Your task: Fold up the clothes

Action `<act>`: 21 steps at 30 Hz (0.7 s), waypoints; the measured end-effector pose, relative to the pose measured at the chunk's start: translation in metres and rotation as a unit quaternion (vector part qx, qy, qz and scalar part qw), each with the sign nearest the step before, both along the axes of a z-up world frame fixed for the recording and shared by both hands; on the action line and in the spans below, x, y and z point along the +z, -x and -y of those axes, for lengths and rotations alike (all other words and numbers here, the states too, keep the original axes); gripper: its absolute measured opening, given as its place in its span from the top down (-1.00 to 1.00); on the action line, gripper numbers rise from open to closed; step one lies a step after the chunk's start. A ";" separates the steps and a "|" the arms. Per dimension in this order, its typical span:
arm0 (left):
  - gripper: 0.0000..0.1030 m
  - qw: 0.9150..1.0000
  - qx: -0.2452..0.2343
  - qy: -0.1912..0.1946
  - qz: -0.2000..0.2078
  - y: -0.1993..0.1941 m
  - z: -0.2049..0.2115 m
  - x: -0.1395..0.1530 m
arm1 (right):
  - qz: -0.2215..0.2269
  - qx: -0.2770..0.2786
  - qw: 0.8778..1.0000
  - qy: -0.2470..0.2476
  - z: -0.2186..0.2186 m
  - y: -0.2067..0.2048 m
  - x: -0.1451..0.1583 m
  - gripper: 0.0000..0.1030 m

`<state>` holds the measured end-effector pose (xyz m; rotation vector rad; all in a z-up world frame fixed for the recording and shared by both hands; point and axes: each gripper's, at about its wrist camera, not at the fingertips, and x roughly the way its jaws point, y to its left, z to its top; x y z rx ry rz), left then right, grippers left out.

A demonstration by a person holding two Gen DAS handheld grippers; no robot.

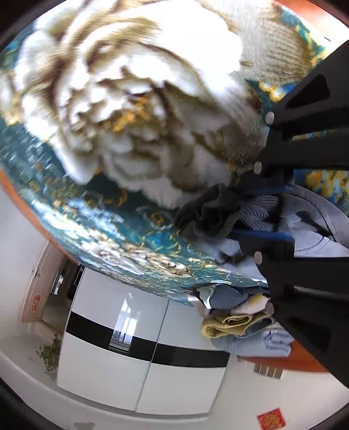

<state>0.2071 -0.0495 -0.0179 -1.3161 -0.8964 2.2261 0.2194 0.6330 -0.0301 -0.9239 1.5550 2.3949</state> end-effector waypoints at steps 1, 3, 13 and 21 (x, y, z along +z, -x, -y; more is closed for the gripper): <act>-0.31 1.000 -0.001 0.000 -0.004 -0.001 0.001 0.001 | -0.005 0.003 1.000 -0.017 0.005 0.001 0.013 0.61; -0.31 1.000 -0.001 0.007 -0.017 -0.005 0.004 0.005 | -0.016 0.013 0.998 -0.058 0.019 0.004 0.040 0.61; -0.31 0.998 0.023 -0.003 -0.051 -0.018 0.042 0.009 | -0.080 0.197 0.905 -0.368 0.221 0.025 0.170 0.67; -0.31 0.997 0.025 -0.031 -0.060 -0.029 0.061 0.005 | -0.049 0.383 0.811 -0.439 0.402 0.058 0.105 0.78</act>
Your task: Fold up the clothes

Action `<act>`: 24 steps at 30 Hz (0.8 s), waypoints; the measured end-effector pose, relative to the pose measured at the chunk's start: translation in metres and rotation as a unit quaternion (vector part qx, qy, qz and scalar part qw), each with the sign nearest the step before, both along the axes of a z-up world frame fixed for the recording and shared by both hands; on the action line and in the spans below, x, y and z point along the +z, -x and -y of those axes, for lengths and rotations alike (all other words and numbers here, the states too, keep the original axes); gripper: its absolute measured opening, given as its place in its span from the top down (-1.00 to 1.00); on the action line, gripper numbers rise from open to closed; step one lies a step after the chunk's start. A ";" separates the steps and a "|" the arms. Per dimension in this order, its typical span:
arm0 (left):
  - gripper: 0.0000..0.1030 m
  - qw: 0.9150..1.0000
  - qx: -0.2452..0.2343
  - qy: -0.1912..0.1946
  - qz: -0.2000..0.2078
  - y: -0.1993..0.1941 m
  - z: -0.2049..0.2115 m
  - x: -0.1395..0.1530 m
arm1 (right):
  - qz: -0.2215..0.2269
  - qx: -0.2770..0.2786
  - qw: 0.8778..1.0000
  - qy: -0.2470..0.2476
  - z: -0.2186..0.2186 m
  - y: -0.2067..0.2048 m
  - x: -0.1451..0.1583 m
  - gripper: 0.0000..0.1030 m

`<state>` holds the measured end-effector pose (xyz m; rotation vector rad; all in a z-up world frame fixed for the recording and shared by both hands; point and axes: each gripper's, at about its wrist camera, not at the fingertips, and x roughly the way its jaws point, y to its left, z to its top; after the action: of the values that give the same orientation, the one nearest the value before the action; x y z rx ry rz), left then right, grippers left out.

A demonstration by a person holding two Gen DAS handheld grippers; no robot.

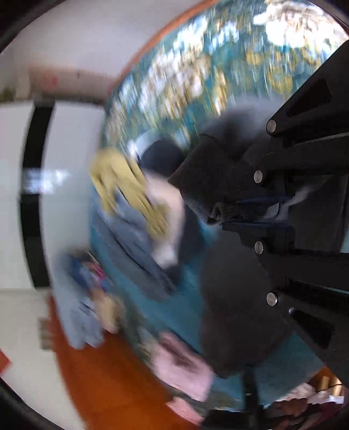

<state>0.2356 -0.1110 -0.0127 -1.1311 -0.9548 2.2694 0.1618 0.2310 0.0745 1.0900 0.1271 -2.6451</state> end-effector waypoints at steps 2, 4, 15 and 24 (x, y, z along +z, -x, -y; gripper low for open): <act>-0.31 1.000 -0.001 -0.005 -0.003 -0.001 0.003 0.000 | 0.026 0.025 0.999 -0.002 0.027 0.003 -0.024 0.78; -0.31 1.000 -0.001 -0.008 -0.006 -0.001 0.005 0.000 | 0.043 0.038 0.998 -0.010 0.045 0.002 -0.042 0.78; -0.40 1.000 -0.023 0.004 -0.003 0.006 -0.013 0.000 | 0.079 0.107 0.991 0.002 0.065 -0.019 -0.067 0.69; -0.40 0.994 -0.093 0.026 -0.055 0.032 -0.078 0.037 | 0.024 0.013 0.999 0.041 -0.009 -0.018 -0.033 0.52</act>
<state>0.2033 -0.0331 0.0243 -1.0580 -0.7213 2.1916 0.1796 0.2403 0.0412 1.1179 0.0233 -2.5746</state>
